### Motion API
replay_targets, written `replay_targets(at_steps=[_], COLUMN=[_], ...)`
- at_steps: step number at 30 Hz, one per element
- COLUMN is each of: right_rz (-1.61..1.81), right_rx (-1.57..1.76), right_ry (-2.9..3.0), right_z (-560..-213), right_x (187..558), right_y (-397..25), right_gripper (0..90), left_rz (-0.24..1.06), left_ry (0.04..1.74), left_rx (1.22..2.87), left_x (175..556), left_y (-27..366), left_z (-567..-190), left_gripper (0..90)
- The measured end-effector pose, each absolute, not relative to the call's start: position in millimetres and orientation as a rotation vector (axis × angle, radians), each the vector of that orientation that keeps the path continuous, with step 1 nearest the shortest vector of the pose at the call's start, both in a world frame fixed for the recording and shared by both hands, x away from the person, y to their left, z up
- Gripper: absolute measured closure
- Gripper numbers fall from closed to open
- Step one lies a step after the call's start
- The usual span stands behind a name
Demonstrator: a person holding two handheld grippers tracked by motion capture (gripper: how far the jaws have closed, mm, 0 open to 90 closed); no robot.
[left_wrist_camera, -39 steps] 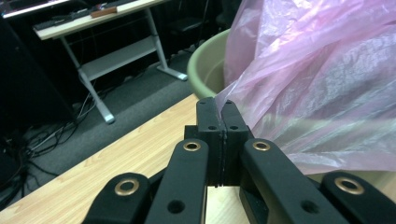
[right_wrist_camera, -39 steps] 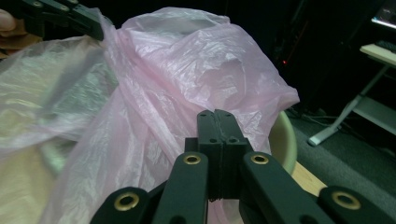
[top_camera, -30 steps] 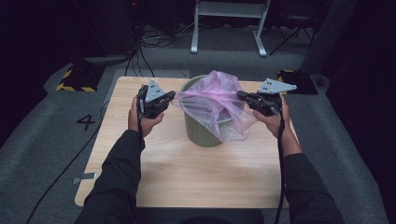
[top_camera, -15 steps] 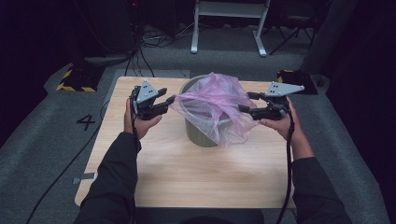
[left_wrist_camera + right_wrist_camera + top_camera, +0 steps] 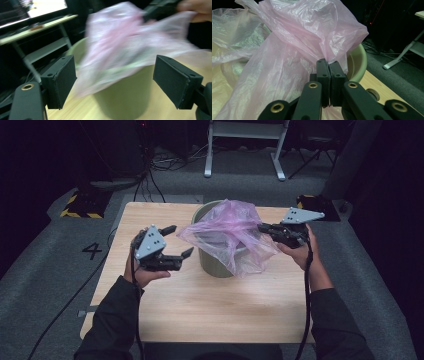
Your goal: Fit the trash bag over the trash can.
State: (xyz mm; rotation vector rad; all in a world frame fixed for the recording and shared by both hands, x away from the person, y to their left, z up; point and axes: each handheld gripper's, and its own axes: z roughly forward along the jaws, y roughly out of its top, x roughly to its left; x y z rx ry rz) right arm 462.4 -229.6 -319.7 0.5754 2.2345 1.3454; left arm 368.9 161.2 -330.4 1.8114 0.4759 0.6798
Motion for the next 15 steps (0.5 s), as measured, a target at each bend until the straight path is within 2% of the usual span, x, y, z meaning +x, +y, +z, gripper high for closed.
replay_targets(at_steps=[4, 9, 15], right_rz=[1.348, 1.359, 1.374], right_rx=[0.565, 0.557, 0.55], right_ry=[2.244, 2.261, 2.264], right_z=[-319, -320, -320], right_x=[461, 460, 457], right_y=[-225, -223, -222], right_gripper=[88.8, 88.7, 88.1], left_rz=[0.635, 0.673, 0.733], left_ry=[0.366, 0.353, 0.364], left_rx=[1.871, 1.932, 1.96], left_x=[359, 365, 374], left_y=[129, 105, 99], left_z=[-335, -345, -350], left_gripper=[17.9, 20.0, 52.4])
